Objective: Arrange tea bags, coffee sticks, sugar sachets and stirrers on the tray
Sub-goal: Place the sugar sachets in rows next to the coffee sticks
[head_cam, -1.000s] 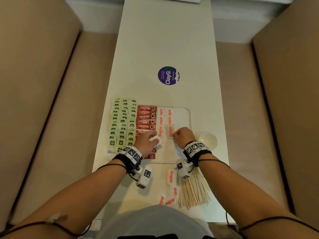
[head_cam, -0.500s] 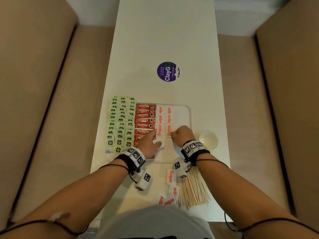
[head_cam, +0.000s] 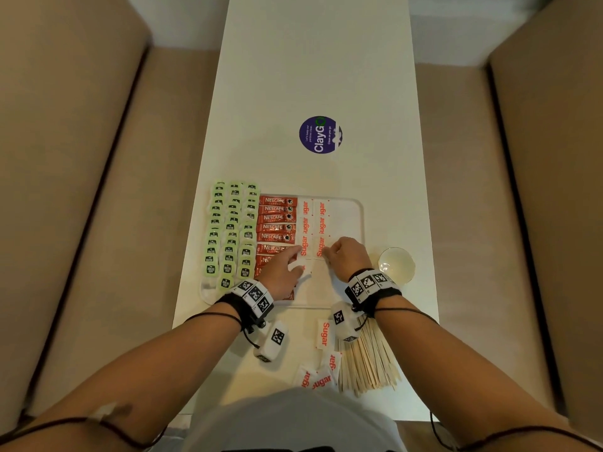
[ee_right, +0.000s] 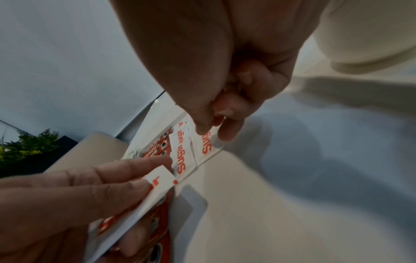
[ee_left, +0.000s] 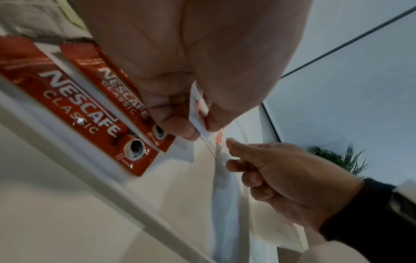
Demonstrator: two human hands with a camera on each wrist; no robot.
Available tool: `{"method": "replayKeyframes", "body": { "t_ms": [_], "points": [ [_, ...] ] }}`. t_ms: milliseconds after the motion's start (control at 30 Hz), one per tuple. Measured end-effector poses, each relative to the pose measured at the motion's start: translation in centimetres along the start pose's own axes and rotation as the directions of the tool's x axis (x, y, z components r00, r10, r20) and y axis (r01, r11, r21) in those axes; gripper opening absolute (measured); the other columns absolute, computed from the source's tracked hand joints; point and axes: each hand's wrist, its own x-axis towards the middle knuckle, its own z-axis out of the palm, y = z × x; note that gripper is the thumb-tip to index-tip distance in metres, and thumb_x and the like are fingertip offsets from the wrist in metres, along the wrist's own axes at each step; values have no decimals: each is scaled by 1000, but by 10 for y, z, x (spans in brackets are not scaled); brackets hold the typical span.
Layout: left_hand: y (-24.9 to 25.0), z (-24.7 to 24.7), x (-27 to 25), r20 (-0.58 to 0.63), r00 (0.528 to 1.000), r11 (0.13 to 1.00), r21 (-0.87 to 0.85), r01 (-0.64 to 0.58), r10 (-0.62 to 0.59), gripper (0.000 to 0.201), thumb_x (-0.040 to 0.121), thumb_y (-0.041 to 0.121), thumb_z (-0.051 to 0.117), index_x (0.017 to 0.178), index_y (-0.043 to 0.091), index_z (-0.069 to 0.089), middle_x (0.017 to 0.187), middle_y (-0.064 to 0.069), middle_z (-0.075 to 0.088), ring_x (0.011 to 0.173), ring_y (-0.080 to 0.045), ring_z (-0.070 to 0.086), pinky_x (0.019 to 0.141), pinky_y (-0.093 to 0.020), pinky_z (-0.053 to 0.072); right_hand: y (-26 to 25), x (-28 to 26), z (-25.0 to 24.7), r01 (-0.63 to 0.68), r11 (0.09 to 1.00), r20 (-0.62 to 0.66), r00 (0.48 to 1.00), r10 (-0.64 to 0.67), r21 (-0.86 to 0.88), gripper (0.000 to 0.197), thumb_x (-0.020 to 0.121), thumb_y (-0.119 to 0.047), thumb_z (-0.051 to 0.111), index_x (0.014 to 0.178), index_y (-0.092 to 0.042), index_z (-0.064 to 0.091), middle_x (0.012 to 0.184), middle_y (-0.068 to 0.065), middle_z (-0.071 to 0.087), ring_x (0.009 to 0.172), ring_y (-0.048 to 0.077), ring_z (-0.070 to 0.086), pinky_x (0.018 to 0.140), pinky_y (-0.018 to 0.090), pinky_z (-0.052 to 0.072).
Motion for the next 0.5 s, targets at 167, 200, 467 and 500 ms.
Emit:
{"method": "replayKeyframes", "body": {
  "t_ms": [167,200,467,500],
  "points": [
    [0,-1,-2,-41,998,982,-187,33,-42,26,103,12,50,128,16,59,127,-3,61,90,-24,67,70,-31,61,-3,-11,3,160,986,140,976,-165,43,23,104,-34,54,95,-17,67,94,-1,69,80,16,61,80,34,49],
    [-1,-1,-2,-41,997,973,-224,48,-58,23,103,13,50,124,16,59,124,-5,62,82,-24,67,64,-32,60,-3,-13,5,176,983,177,967,-181,46,23,104,-34,54,96,-17,68,94,0,70,78,16,61,81,37,53],
    [2,-7,-5,-92,994,978,-208,32,-52,10,99,11,59,105,19,61,70,1,61,59,-9,56,60,-27,48,-7,-21,14,234,971,254,938,-237,43,22,101,-28,61,96,-7,67,94,15,71,82,32,70,80,43,56],
    [2,-8,-6,-105,993,978,-207,32,-55,8,98,11,61,101,19,62,68,2,60,57,-7,56,59,-25,48,-7,-21,14,228,972,246,940,-236,62,20,101,-27,60,97,-9,67,94,13,71,81,29,71,79,41,57]
  ]
}}
